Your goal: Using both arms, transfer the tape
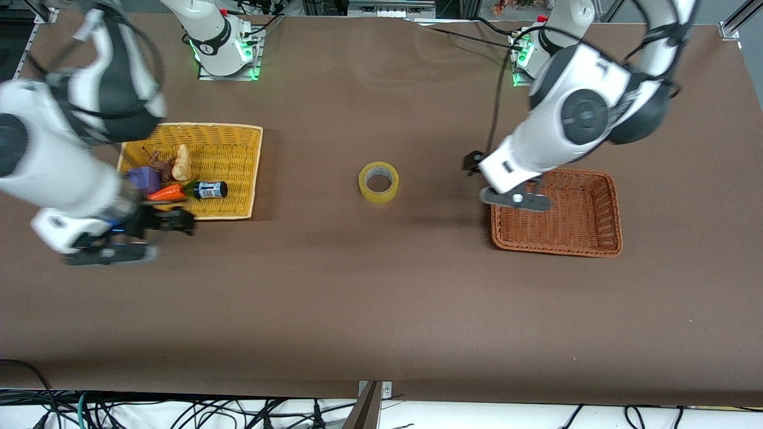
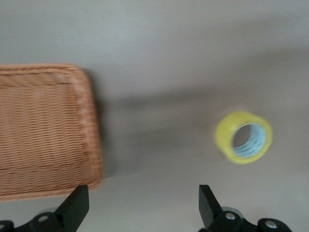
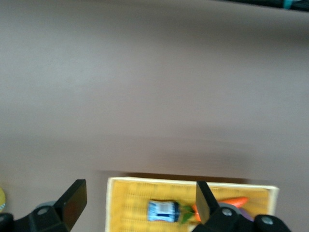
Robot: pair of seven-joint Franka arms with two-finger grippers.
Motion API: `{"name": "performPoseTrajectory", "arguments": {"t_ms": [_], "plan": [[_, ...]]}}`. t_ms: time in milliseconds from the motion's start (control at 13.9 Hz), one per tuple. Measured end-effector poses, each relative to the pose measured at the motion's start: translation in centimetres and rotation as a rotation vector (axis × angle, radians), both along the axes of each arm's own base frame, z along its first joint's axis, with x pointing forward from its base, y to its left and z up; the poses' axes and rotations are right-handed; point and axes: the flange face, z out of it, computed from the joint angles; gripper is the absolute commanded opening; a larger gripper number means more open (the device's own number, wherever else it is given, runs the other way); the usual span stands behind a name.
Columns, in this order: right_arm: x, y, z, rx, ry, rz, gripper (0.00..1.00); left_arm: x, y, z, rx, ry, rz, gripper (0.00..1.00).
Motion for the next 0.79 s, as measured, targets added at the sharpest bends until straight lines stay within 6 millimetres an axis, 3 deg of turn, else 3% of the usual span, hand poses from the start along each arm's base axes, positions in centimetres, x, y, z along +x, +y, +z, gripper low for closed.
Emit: {"name": "performPoseTrajectory", "arguments": {"t_ms": [361, 577, 793], "plan": [[-4.8, -7.6, 8.7, -0.019, -0.096, -0.125, 1.00, -3.9, -11.6, -8.8, -0.057, 0.005, 0.012, 1.00], [-9.0, -9.6, 9.8, -0.025, -0.052, -0.164, 1.00, -6.2, -14.6, -14.8, -0.009, 0.033, -0.060, 1.00], [-10.6, -9.7, 9.5, -0.029, -0.013, -0.154, 1.00, -7.4, -16.2, -18.6, -0.016, 0.032, -0.086, 0.95]]}}
